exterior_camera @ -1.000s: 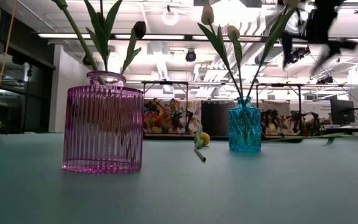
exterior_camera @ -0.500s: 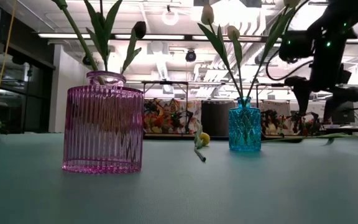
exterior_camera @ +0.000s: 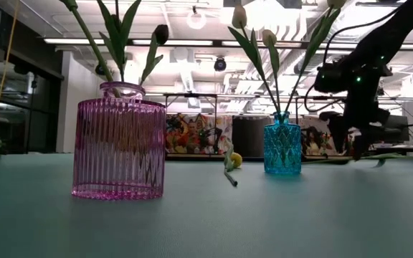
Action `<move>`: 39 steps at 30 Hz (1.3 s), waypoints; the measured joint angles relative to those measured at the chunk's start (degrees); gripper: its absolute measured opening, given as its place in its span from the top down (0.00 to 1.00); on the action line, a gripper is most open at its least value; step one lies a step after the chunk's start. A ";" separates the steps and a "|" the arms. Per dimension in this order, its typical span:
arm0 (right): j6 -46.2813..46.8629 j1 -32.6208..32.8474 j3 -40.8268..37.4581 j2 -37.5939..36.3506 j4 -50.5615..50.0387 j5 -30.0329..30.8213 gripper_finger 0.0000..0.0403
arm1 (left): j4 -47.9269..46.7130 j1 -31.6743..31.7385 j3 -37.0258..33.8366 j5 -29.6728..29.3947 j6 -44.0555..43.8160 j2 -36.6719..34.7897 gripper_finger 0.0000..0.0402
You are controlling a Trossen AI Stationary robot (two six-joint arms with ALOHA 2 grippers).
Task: Sort flowers into vase by color
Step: Put the right yellow tulip flower into the purple vase
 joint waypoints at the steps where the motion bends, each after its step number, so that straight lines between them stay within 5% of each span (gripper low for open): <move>1: 0.24 -0.14 0.00 0.48 -0.01 -0.34 0.44 | -0.12 1.15 0.00 1.60 0.05 0.02 0.49; 7: 3.60 -1.19 0.00 1.91 -0.17 2.31 0.47 | -0.52 10.20 0.00 9.96 4.76 1.31 0.49; 11: 3.90 -1.88 0.00 2.93 -1.05 2.57 0.53 | -3.64 17.15 0.00 21.24 4.47 2.51 0.49; 16: 2.33 -1.97 -0.02 5.01 -3.39 4.59 0.70 | -8.16 24.20 0.00 31.47 4.64 4.27 0.49; 20: -3.83 -1.87 -0.03 5.90 -3.38 4.64 0.94 | -10.41 28.42 0.00 36.27 6.47 5.13 0.49; 26: -10.89 1.11 1.09 0.90 -1.50 8.00 0.99 | -10.45 33.00 0.00 41.76 8.56 5.06 0.49; 32: -29.47 4.93 7.90 -9.51 3.67 16.07 1.00 | -10.06 36.17 0.00 43.68 9.63 4.02 0.49; 39: -62.69 12.52 22.50 -19.05 11.44 15.53 1.00 | -10.05 37.19 0.00 44.31 13.83 4.01 0.49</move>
